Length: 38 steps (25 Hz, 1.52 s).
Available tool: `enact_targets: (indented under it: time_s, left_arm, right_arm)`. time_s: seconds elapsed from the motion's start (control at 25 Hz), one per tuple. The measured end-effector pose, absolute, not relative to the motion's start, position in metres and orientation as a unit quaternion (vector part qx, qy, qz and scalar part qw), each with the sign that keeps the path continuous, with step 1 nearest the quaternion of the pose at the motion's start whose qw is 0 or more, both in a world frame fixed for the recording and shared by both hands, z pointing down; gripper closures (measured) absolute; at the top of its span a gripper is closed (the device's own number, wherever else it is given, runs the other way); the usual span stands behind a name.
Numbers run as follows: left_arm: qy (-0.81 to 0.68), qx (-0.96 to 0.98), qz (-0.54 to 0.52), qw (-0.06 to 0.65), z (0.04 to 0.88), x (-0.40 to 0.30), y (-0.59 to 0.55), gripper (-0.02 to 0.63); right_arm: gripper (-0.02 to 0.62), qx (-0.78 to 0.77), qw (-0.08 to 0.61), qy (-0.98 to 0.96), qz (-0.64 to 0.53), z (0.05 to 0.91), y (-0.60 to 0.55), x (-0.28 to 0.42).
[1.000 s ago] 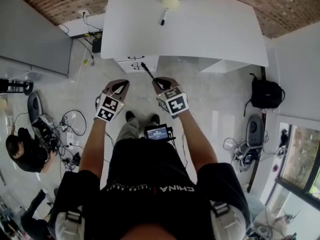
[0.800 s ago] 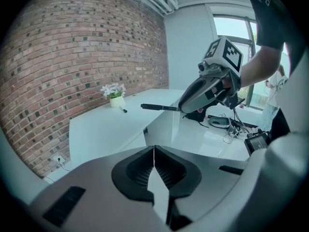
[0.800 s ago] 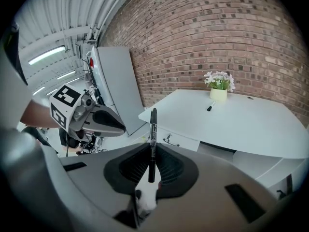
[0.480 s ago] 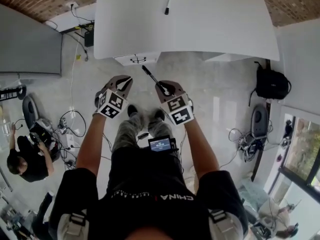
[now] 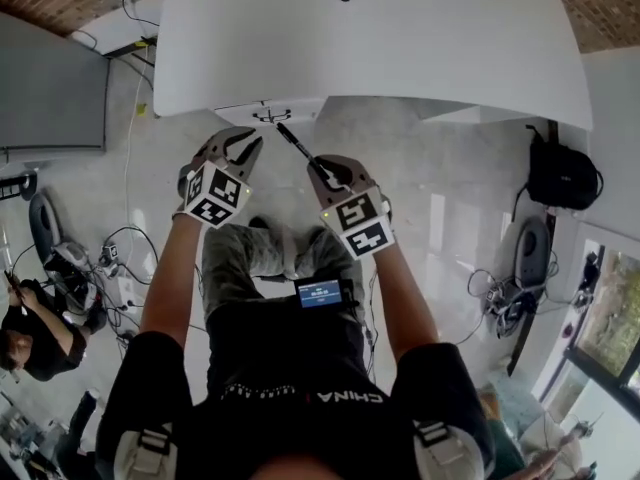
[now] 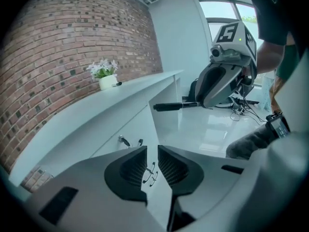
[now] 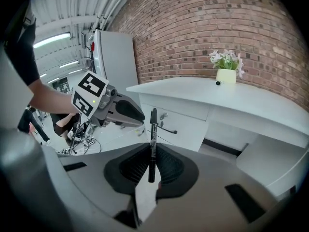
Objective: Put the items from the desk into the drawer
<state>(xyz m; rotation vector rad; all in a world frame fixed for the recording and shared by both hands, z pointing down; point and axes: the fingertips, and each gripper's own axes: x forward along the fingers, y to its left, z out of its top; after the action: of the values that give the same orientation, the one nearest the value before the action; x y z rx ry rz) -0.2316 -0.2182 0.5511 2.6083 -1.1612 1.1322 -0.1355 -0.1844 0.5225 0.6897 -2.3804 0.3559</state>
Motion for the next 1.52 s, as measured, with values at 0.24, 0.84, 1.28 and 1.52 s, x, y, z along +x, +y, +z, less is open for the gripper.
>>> enact_targets:
  time_s: [0.24,0.84,1.28,1.52]
  left_arm:
    - [-0.387,0.843,0.372,-0.012,0.600,-0.236,-0.248,0.528]
    - [-0.405,0.811,0.400,-0.134,0.650,-0.259,-0.300,0.528]
    - [-0.381,0.771,0.473,-0.193,0.668,-0.254,-0.313,0.529]
    - [-0.344,0.751,0.527,-0.201,0.672,-0.258,-0.316,0.558]
  right_arm:
    - [0.549,0.253,0.304,-0.913,0.099,0.589,-0.205,-0.140]
    - [0.549,0.254,0.254,-0.933,0.009,0.680,-0.228,-0.162]
    - [0.549,0.255,0.224,-0.941,0.007,0.695,-0.231,-0.145]
    - [0.549,0.233,0.237,-0.943,0.011,0.689,-0.232,-0.150]
